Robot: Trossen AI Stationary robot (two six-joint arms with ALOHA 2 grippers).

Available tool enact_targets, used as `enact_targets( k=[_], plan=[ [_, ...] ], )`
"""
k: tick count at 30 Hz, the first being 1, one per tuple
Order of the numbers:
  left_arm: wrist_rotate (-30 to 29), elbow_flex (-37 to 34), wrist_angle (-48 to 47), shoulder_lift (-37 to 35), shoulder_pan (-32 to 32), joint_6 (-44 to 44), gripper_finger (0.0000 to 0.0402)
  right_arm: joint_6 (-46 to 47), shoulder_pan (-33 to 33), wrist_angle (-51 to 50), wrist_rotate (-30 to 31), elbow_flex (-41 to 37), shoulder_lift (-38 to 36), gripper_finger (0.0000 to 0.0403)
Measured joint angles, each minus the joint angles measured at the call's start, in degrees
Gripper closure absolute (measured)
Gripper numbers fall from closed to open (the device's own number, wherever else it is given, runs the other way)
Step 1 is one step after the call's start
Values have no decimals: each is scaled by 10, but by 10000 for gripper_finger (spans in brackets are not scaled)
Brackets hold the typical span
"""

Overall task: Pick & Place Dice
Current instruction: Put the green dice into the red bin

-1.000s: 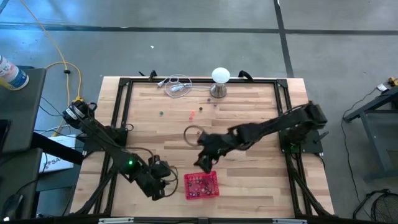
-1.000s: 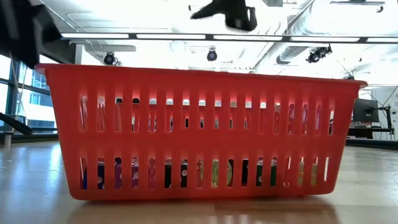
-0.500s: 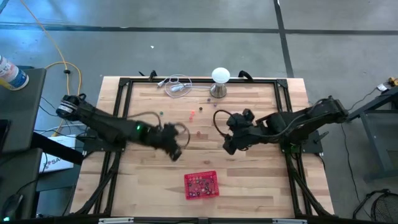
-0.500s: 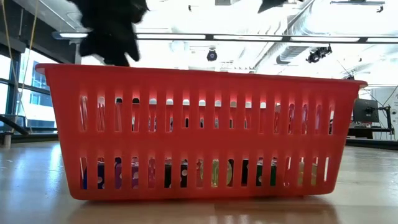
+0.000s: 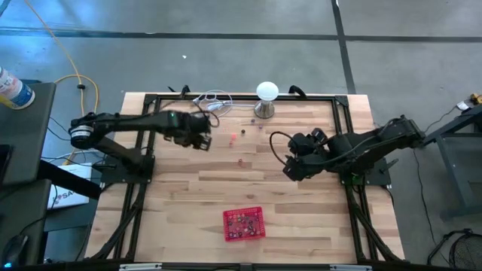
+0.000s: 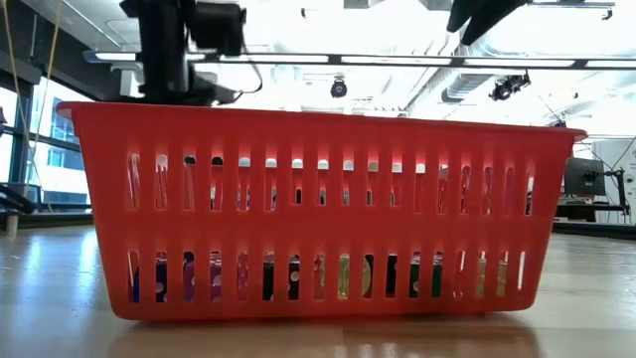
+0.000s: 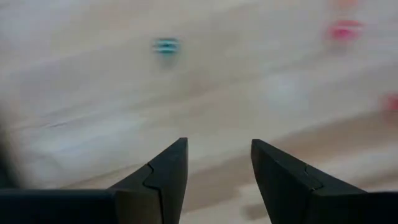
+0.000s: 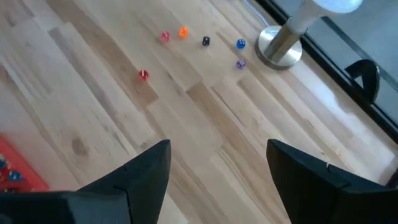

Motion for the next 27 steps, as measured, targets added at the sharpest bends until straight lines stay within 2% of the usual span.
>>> enact_targets(
  k=[3, 7, 13, 17, 20, 27],
  plan=[
    [1, 0, -26, 0, 60, 43, 233, 14, 13, -1, 22, 0, 0, 147],
    [38, 0, -8, 6, 135, 83, 233, 14, 21, 4, 28, 0, 0, 147],
    [52, 0, 7, 47, 215, 166, 233, 11, 16, 5, 36, 0, 0, 147],
    [84, 0, 8, 79, 228, 210, 233, -41, 0, 20, 84, 0, 0, 147],
    [85, 0, 12, 98, 225, 237, 233, -91, -27, 61, 114, 0, 0, 147],
    [82, 0, 80, 118, 228, 265, 233, -144, -71, 97, 89, 0, 1, 147]
  ],
)
